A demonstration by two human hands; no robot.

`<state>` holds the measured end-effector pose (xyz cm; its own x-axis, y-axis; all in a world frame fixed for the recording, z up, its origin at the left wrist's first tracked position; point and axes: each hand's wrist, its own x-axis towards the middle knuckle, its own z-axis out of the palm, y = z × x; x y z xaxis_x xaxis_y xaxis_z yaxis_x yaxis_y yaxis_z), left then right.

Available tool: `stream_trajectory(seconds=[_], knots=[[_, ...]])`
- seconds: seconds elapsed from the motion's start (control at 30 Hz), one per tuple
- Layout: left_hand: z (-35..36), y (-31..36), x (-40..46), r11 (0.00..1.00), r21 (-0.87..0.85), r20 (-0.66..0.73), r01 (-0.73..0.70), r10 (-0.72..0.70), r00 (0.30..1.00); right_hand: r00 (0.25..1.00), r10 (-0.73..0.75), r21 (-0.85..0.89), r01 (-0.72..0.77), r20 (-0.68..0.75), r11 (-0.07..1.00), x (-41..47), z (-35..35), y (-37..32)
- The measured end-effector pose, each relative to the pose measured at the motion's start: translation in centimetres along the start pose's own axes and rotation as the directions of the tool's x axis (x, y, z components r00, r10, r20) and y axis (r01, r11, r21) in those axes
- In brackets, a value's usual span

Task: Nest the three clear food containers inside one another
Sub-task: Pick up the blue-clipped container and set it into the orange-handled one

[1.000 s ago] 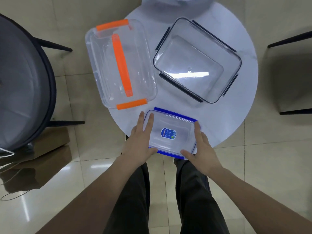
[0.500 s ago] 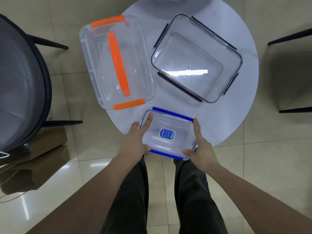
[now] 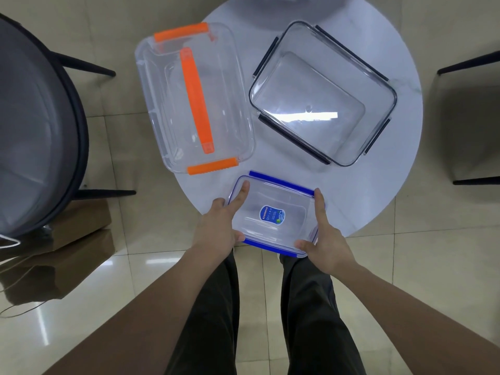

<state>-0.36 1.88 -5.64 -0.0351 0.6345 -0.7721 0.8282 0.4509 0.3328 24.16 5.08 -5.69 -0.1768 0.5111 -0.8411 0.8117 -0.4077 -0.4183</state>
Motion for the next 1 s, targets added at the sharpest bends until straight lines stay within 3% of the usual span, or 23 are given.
stream_trajectory(seconds=[0.3, 0.57, 0.67, 0.8, 1.0], knots=[[0.1, -0.6, -0.5, 0.994, -0.105, -0.005, -0.024, 0.023, 1.000, 0.998, -0.040, 0.001, 0.040, -0.044, 0.999, -0.4, 0.2, 0.0], [1.0, -2.4, -3.9, 0.943, -0.307, -0.136, -0.132, 0.094, 0.986, 0.995, -0.094, 0.013, 0.094, -0.040, 0.995, -2.3, -0.5, 0.1], [1.1, -2.5, -5.7, 0.857, -0.486, -0.208, -0.169, 0.074, 0.975, 0.995, -0.085, 0.070, 0.089, -0.061, 0.994, -3.3, -1.2, 0.2], [-0.1, -1.3, -8.4, 0.659, -0.752, -0.128, 0.013, -0.166, 0.978, 0.997, -0.054, 0.121, 0.061, -0.059, 0.991, -5.2, -2.4, -0.2], [-2.4, -0.4, -11.1, 0.475, -0.879, -0.079, 0.049, -0.246, 0.966, 0.993, -0.095, 0.204, 0.109, -0.076, 0.973, -8.1, -3.7, -1.6]])
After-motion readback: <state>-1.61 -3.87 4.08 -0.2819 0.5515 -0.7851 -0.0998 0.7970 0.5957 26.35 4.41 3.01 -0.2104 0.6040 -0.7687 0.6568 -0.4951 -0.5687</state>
